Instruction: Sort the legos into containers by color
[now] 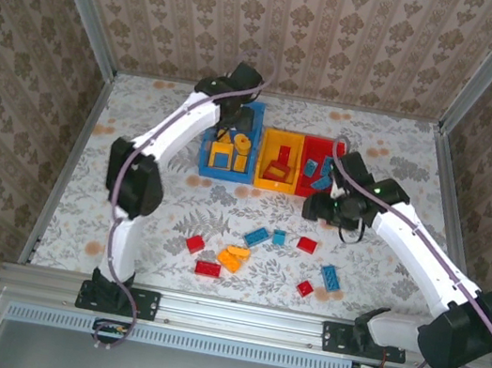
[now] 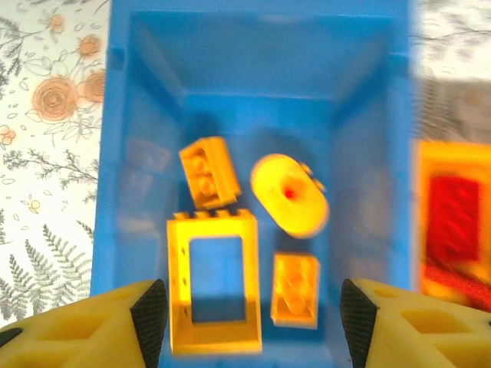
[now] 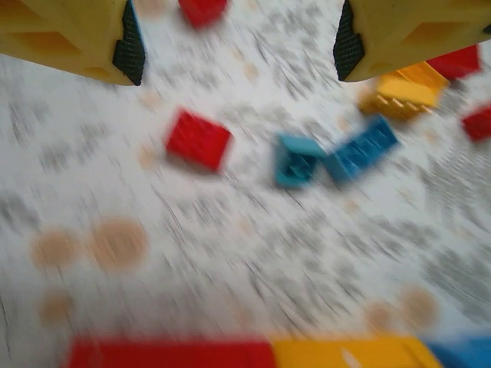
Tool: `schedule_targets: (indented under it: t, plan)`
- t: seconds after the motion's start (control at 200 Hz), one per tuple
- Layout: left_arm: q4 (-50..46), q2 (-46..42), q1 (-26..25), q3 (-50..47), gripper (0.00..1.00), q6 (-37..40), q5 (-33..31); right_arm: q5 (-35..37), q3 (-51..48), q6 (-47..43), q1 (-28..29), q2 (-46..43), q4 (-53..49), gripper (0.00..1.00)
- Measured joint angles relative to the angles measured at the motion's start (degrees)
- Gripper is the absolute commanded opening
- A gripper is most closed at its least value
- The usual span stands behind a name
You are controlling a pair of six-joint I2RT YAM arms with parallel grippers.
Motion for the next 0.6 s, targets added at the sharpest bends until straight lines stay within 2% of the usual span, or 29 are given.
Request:
schedule_targets:
  t: [0.085, 0.165, 0.3, 0.43, 0.6]
  plan:
    - [3.7, -9.1, -3.7, -9.1, 0.67, 2.0, 3.9, 0.0, -5.4, 2.0, 0.2, -0.5, -6.5, 0.70]
    - [7.2, -16.8, -8.2, -18.3, 0.67, 4.7, 10.2, -0.5, -11.2, 3.8, 0.5, -0.5, -9.8, 0.72]
    - [11.1, -23.8, -13.5, -30.4, 0.67, 7.5, 19.3, -1.5, -15.1, 5.2, 0.5, 2.3, -11.1, 0.73]
    - [11.9, -25.6, -14.6, -36.9, 0.66, 8.2, 24.0, -1.7, -15.1, 5.5, 0.5, 10.0, -8.1, 0.72]
    - [12.4, -27.1, -14.6, -38.5, 0.66, 8.3, 25.5, -1.0, -15.1, 5.4, -0.2, 17.6, -4.2, 0.64]
